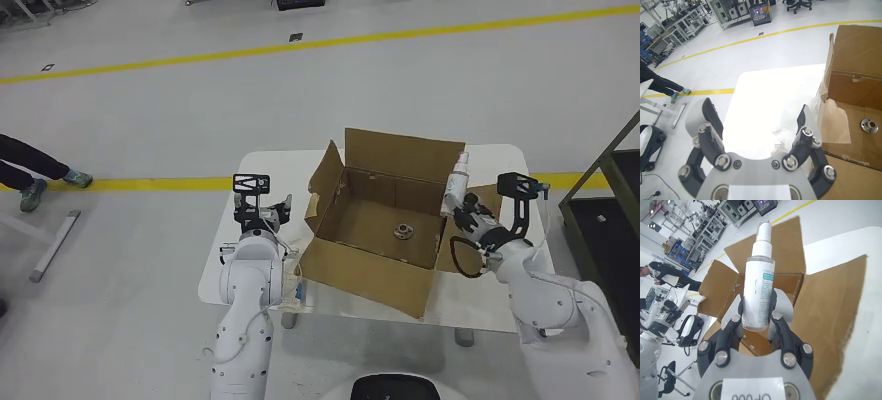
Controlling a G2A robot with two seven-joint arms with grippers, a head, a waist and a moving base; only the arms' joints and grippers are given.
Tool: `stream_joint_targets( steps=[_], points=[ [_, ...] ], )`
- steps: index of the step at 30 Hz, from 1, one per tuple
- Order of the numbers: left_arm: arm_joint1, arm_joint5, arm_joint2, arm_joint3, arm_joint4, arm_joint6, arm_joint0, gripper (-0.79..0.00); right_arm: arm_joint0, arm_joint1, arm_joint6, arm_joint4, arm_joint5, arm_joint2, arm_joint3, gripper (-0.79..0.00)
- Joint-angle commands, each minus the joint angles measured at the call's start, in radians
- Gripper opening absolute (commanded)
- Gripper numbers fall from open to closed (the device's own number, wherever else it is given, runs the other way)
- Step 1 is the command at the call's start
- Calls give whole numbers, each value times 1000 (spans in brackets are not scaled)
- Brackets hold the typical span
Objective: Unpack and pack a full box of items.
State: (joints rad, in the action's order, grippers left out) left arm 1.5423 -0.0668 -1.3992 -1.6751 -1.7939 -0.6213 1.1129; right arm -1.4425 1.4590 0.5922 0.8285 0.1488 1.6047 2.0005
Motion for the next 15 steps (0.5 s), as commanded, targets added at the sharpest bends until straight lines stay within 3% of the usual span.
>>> stream_joint_targets(
  steps=[1, 15],
  points=[
    [0, 0, 0, 0, 0, 0, 0, 0, -34, -4, -5, -6, -15, 33, 34, -785],
    [0, 0, 0, 0, 0, 0, 0, 0, -242, -31, 79, 20, -1, 238, 190, -785]
  ],
)
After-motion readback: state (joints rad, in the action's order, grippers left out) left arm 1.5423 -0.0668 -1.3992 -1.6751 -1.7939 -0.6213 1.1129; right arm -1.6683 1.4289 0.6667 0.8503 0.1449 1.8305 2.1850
